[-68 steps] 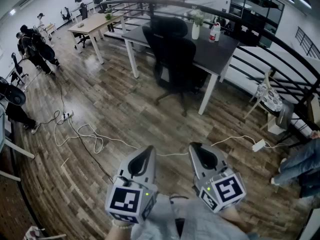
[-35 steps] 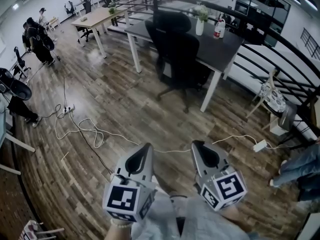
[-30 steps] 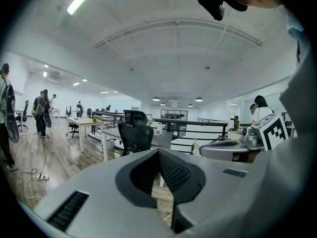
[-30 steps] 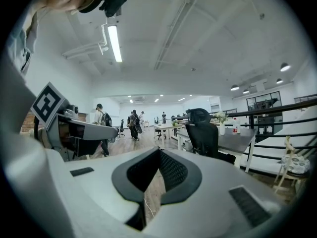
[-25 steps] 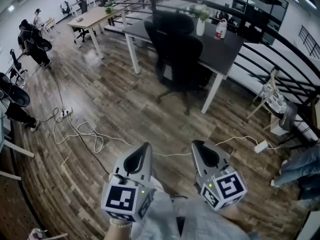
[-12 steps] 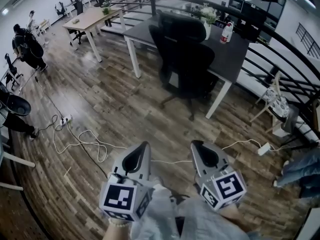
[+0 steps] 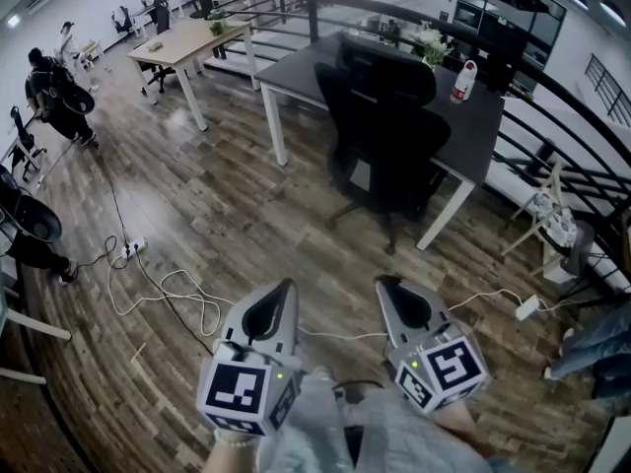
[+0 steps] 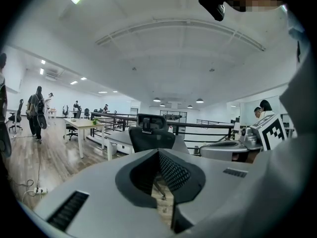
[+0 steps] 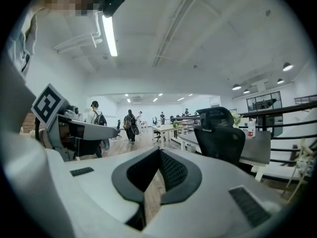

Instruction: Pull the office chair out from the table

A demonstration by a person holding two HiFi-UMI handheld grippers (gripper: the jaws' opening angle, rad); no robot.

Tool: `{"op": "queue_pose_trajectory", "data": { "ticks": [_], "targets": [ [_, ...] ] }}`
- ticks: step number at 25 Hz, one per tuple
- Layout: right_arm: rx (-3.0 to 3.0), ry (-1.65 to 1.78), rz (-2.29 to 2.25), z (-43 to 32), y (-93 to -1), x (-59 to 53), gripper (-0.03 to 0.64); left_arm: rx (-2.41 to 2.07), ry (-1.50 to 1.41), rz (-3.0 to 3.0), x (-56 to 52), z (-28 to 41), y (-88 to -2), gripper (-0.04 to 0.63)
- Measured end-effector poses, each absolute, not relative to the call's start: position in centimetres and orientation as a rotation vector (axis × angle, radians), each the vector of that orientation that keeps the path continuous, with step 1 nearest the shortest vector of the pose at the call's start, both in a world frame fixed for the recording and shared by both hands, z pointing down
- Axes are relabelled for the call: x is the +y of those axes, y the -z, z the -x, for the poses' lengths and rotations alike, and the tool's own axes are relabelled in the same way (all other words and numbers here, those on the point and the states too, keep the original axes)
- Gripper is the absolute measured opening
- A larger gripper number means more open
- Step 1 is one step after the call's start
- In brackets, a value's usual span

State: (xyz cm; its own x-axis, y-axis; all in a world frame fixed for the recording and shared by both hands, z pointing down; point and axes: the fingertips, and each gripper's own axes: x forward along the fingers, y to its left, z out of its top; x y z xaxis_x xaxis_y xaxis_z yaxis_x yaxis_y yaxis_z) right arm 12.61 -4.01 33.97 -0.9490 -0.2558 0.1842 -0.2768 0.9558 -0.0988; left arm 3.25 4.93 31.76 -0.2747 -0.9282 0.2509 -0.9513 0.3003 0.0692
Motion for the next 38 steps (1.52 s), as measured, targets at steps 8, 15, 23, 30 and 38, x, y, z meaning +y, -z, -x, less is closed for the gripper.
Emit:
{"op": "queue_pose_trajectory", "data": {
  "ticks": [8,15,23,30,38],
  "targets": [
    [-2.949,-0.182,-0.409,-8.3,-34.4,-4.1,0.003,-2.35,-0.14,-1.704,5.9,1.1,-31.9,0.012],
    [-2.933,-0.168,-0.396,-6.2,-35.1,-3.6,0.003,-2.348,-0.138,-1.683,6.5,3.2,-32.5,0.012],
    [-2.908,-0.159,-0.377,-5.5,-35.4,-4.2,0.003,-2.351,-0.112,-1.655,6.2,4.0,-32.4,0.012],
    [-2.91,-0.155,-0.356,-4.2,-35.7,-5.7,0.003,-2.353,-0.136,-1.643,5.4,4.5,-32.8,0.012],
    [-2.913,-0.13,-0.388,-2.0,-36.1,-9.0,0.003,-2.358,-0.131,-1.628,3.0,7.3,-33.2,0.012]
  ]
}}
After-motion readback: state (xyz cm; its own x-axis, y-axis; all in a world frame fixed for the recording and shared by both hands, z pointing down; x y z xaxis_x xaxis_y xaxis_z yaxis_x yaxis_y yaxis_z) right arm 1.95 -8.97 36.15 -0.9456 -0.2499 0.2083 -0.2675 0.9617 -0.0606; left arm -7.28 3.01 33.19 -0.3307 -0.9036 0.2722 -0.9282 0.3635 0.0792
